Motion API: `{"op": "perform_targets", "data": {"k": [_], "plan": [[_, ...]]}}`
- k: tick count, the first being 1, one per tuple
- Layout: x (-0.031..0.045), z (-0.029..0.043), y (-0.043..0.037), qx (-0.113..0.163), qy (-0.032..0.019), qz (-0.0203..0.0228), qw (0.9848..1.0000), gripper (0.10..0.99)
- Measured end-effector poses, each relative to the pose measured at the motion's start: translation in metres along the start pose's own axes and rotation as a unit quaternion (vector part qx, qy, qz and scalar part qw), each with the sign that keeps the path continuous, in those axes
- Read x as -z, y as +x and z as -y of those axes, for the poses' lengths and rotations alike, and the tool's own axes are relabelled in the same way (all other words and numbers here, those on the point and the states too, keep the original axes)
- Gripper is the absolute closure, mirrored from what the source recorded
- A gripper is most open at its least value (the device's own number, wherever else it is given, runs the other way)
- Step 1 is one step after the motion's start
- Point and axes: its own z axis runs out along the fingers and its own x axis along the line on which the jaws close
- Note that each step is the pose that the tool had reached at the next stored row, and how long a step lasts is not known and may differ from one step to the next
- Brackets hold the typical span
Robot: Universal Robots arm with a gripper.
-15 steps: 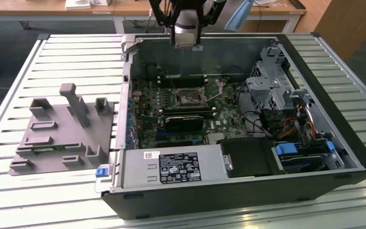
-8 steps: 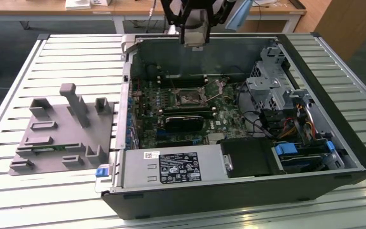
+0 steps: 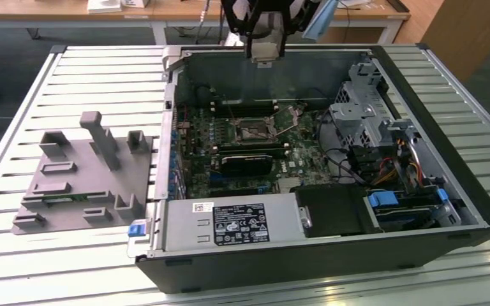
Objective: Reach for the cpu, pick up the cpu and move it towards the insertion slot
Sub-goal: 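Pick up the cpu and move it towards the insertion slot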
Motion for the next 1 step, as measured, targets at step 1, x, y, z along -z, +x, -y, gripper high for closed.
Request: {"op": "perform_targets", "data": {"k": [1], "plan": [[0.0000,0.0000,0.0000,0.000,0.0000,-0.0007,1.0000,0.541]]}}
